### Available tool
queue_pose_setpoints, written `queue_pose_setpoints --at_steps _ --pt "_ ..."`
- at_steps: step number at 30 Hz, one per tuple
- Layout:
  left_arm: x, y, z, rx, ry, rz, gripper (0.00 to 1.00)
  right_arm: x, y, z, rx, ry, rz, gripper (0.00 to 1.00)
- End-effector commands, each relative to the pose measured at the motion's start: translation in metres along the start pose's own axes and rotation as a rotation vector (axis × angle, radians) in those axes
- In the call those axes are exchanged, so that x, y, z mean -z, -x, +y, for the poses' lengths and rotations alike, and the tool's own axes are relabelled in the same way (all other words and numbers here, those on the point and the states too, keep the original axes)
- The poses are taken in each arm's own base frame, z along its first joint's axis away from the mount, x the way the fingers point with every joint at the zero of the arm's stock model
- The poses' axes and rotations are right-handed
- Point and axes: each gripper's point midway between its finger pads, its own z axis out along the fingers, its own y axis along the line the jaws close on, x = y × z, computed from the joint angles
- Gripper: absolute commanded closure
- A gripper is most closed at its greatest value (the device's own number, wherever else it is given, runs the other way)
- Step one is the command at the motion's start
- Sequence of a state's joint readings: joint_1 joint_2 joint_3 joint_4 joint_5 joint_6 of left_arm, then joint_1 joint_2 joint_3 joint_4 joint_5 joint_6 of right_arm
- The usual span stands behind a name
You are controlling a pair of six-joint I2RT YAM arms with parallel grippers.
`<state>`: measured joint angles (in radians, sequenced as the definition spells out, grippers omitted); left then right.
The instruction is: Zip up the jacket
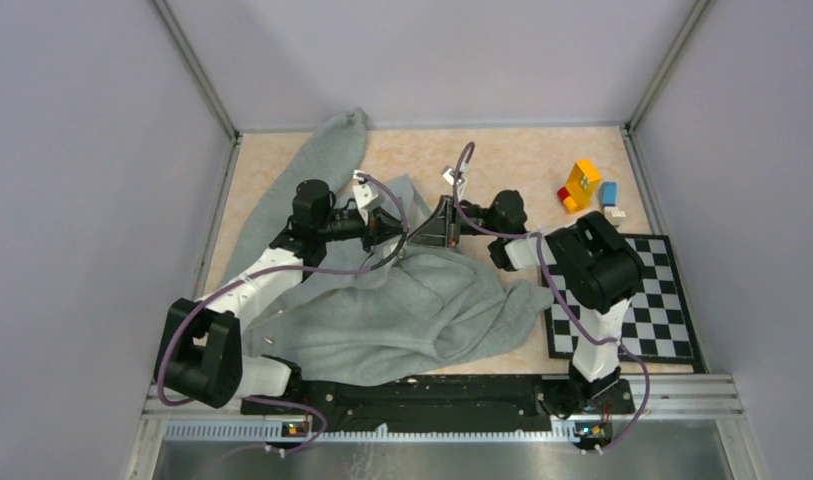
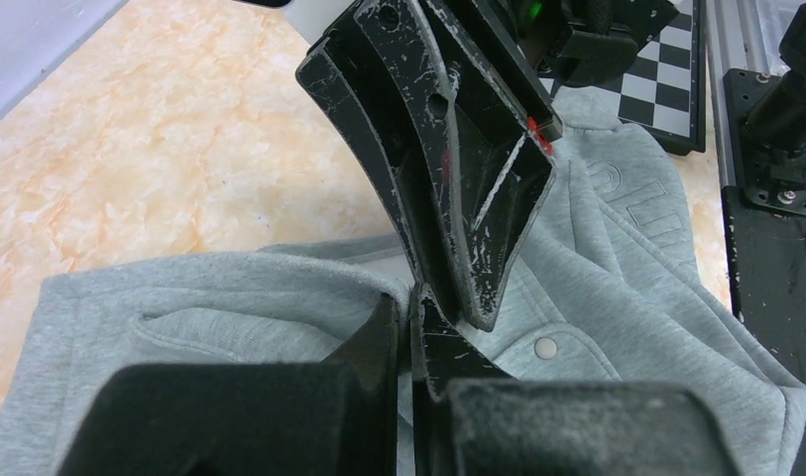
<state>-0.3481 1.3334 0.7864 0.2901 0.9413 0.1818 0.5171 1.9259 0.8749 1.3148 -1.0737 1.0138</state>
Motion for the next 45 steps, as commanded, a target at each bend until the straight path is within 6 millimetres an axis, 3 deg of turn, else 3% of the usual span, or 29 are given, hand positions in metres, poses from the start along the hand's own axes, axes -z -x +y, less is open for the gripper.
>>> queue_pose_setpoints --at_steps 1,9,13,19,25,29,45 --pt "-0.003 0.007 -0.008 -0.016 -0.046 -0.018 1.0 -0.007 0.009 -0.004 0.089 -0.016 -0.028 0.82" --pt "-0.004 0.006 -0.009 -0.014 -0.053 -0.015 1.0 -0.01 0.004 -0.007 0.119 -0.046 -0.011 0.8" --pt "-0.003 0.005 -0.006 -0.013 -0.033 -0.006 1.0 0.001 0.013 -0.011 0.139 -0.095 -0.046 0.74" --pt "-0.005 0.004 0.001 0.014 -0.007 0.013 1.0 0.056 0.033 -0.075 0.099 -0.503 -0.116 0.55" --pt "-0.005 0.004 0.009 0.043 0.039 0.026 1.0 0.082 0.035 -0.126 0.057 -0.616 -0.076 0.58" --pt "-0.004 0.002 0.011 0.064 0.049 0.038 1.0 0.08 0.032 -0.144 0.014 -0.586 -0.041 0.62" --pt "-0.009 0.004 0.006 0.097 0.0 0.03 1.0 0.071 0.026 -0.18 -0.011 -0.552 -0.036 0.61"
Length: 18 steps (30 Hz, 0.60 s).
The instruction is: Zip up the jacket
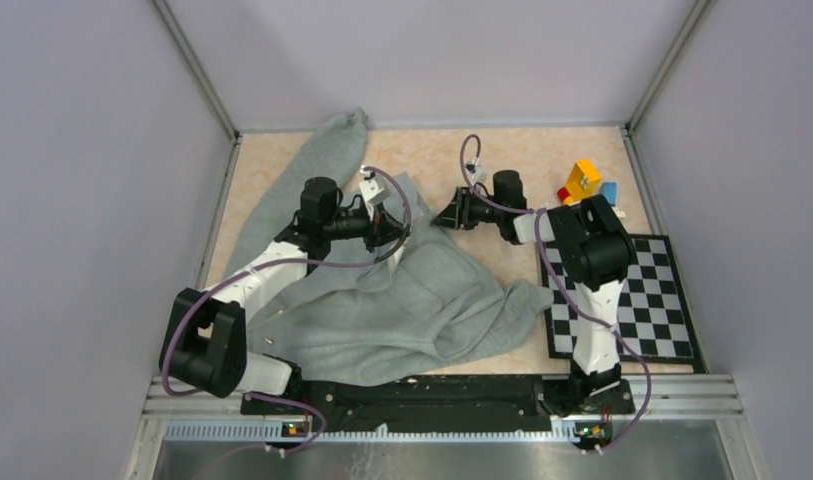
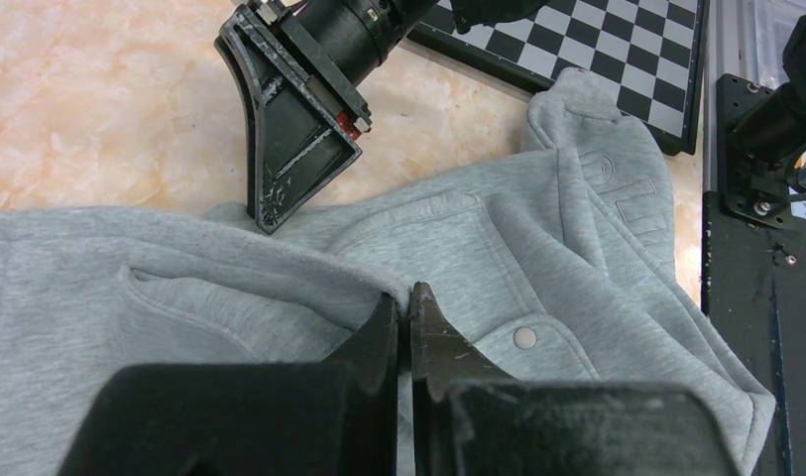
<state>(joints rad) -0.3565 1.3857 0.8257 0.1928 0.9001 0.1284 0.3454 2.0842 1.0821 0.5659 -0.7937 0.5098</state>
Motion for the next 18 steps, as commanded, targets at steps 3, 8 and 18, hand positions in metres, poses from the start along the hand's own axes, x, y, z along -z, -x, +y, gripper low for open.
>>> queue_pose_setpoints --at_steps 3,8,18 --pt "-0.003 0.024 -0.003 -0.039 -0.032 -0.043 1.0 -0.01 0.019 0.002 0.067 0.047 -0.037 0.62" --pt "-0.004 0.025 -0.003 -0.033 -0.041 -0.044 1.0 -0.016 0.014 0.011 0.09 0.076 -0.028 0.74" --pt "-0.005 0.024 -0.003 -0.031 -0.048 -0.043 1.0 -0.019 0.014 0.025 0.094 0.122 -0.052 0.81"
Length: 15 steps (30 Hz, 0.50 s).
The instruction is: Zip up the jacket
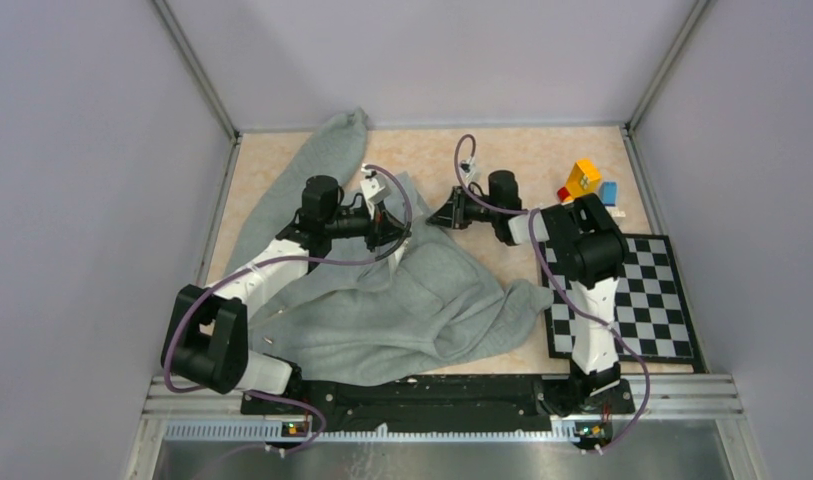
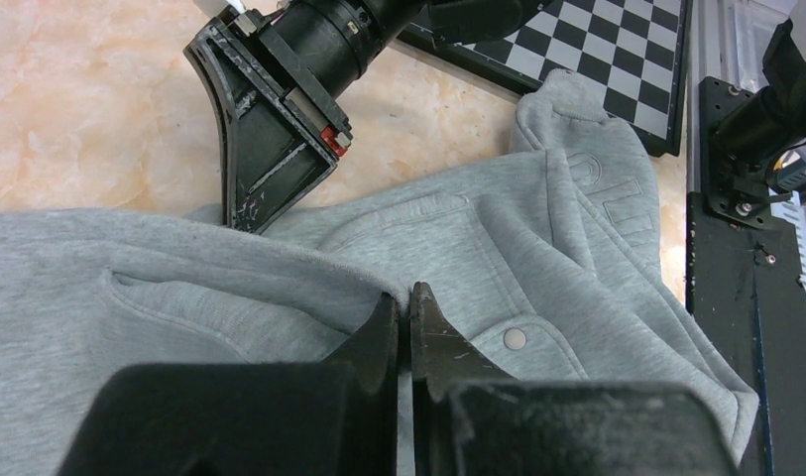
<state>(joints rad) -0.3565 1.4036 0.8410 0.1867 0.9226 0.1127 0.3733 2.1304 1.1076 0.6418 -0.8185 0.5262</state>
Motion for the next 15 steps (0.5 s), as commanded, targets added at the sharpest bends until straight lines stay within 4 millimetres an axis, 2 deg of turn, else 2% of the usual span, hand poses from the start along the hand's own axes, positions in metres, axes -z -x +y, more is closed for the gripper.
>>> queue_pose_setpoints --at_steps 1,6,11,15 --pt "-0.002 0.023 -0.002 -0.052 -0.027 -0.045 1.0 -0.006 0.017 0.016 0.062 0.065 -0.049 0.82" --pt "-0.003 0.023 -0.001 -0.048 -0.027 -0.043 1.0 -0.014 0.015 0.013 0.057 0.062 -0.046 0.83" --pt "-0.004 0.02 0.0 -0.043 -0.028 -0.04 1.0 -0.017 0.017 0.011 0.063 0.045 -0.054 0.91" --pt "-0.004 0.021 -0.001 -0.045 -0.03 -0.046 1.0 -0.018 0.024 0.01 0.084 0.012 -0.079 0.88"
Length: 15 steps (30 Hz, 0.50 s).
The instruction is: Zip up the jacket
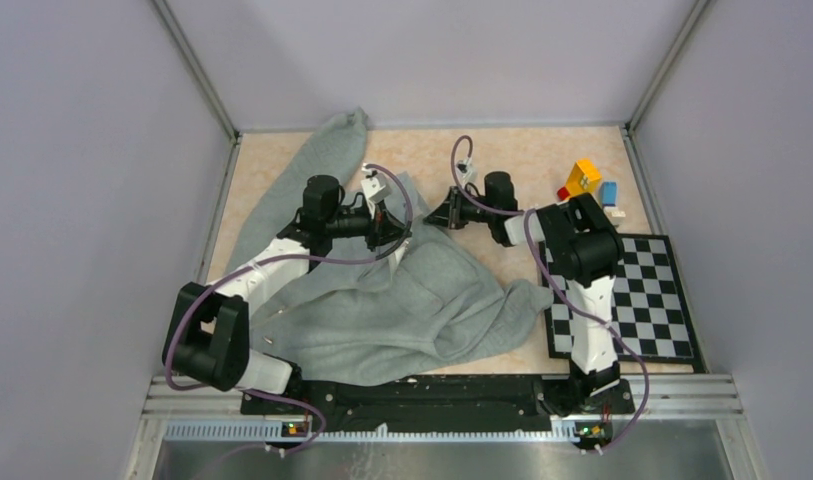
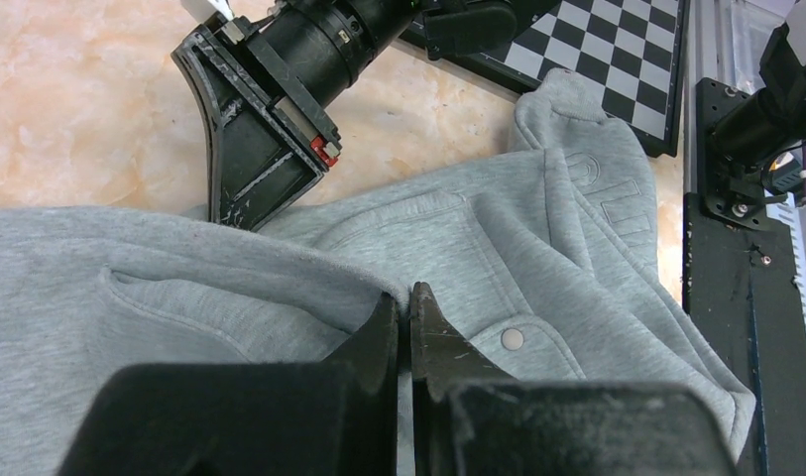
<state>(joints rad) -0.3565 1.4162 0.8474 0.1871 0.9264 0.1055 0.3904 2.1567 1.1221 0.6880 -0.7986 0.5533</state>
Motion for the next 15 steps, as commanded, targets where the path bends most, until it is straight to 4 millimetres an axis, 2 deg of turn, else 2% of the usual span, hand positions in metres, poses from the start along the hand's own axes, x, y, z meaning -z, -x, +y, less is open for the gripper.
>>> queue_pose_setpoints --at_steps 1,6,13,15 --pt "-0.003 0.022 -0.002 -0.055 -0.027 -0.048 1.0 -0.01 0.023 0.007 0.085 -0.001 -0.058 0.86" --pt "-0.002 0.022 -0.002 -0.061 -0.024 -0.049 1.0 -0.013 0.02 0.003 0.084 -0.016 -0.054 0.8" --pt "-0.002 0.024 -0.002 -0.064 -0.024 -0.053 1.0 -0.018 0.012 0.001 0.07 -0.005 -0.049 0.8" --pt "-0.002 0.024 -0.002 -0.062 -0.021 -0.052 1.0 -0.019 0.013 0.002 0.078 -0.009 -0.054 0.84"
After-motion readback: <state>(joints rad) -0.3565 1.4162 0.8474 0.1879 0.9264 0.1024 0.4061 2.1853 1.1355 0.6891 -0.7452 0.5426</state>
